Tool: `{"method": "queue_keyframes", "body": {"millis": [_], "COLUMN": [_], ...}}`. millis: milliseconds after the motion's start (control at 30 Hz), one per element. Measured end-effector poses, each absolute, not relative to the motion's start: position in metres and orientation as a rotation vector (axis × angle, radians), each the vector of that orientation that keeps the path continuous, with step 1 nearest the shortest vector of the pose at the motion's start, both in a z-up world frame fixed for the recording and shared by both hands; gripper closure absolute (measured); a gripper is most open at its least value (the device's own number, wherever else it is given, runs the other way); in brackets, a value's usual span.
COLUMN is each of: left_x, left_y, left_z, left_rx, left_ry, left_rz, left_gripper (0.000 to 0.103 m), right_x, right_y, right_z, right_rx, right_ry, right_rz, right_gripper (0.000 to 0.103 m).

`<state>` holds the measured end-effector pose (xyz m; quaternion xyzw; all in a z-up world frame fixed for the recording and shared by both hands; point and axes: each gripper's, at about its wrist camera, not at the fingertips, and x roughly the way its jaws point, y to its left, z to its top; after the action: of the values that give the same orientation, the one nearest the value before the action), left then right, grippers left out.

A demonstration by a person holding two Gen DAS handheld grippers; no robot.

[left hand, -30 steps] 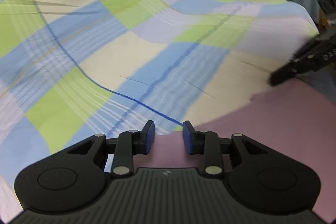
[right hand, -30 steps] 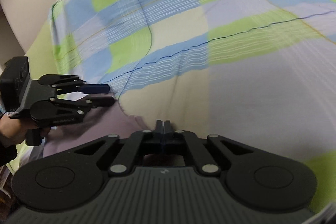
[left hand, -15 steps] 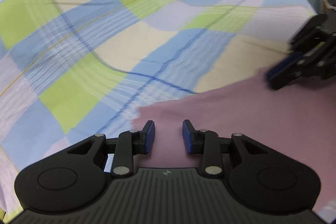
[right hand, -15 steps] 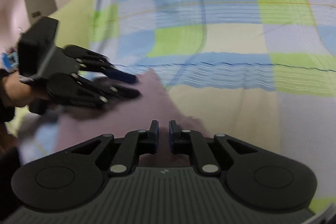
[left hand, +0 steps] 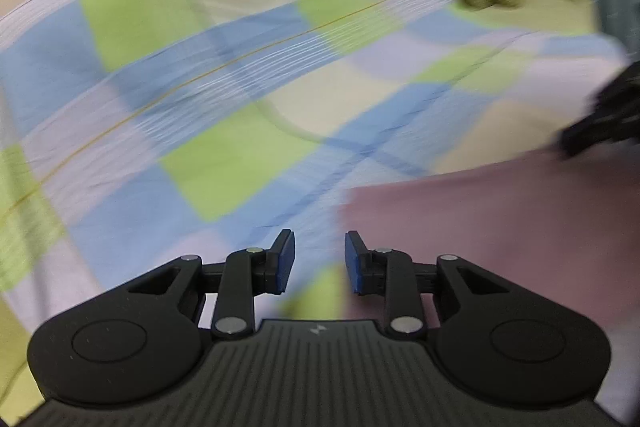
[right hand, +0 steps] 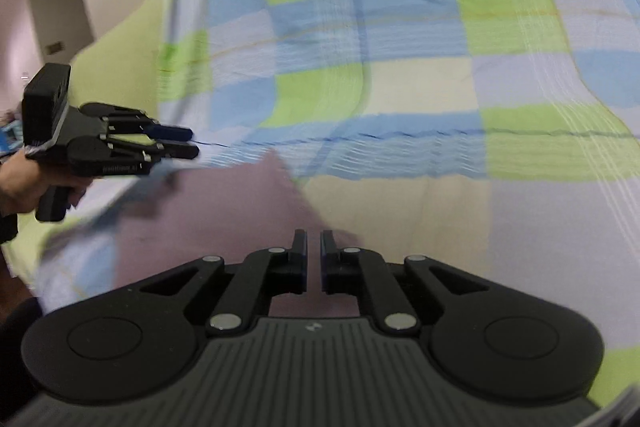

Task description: Fold clothes

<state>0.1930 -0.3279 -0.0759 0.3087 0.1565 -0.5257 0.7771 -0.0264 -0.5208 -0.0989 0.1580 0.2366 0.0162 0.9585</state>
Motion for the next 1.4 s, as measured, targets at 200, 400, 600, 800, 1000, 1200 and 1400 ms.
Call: {"method": "queue_keyframes", "body": {"millis": [200, 400, 600, 800, 1000, 1200, 1400], "left_x": [0.185, 0.228, 0.221, 0.195, 0.23, 0.214, 0.172], "left_y": [-0.343, -0.324, -0.302, -0.313, -0.303, -0.28, -0.291], "left_z": [-0.111, -0.107, -0.086, -0.089, -0.102, -0.073, -0.089], "left_rx": [0.75, 0.748, 0.674, 0.702, 0.646, 0.595, 0.681], "left_ry": [0.372, 0.396, 0.388, 0.377, 0.495, 0.456, 0.494], "left_rz": [-1.183, -1.098, -1.018, -1.106, -1.05, -1.003, -1.097], "left_gripper": [0.066, 0.057, 0.071, 0.07, 0.066, 0.074, 0.074], "right_x": [-0.02, -0.03, -0.032, -0.018, -0.015, -0.023, -0.031], "right_y": [-0.506, -0.525, -0.522, -0.5, -0.514, -0.503, -0.479], "right_z": [-0.112, -0.118, -0.106, -0.099, -0.11, -0.107, -0.101], "right_rx": [0.25, 0.239, 0.267, 0.279, 0.288, 0.286, 0.278], "right_ry": [0.516, 0.53, 0.531, 0.548, 0.579, 0.597, 0.617], "right_rz": [0.033, -0.033, -0.044, 0.042, -0.058, -0.05, -0.003], "right_gripper": [0.098, 0.098, 0.094, 0.094, 0.094, 0.09, 0.087]}}
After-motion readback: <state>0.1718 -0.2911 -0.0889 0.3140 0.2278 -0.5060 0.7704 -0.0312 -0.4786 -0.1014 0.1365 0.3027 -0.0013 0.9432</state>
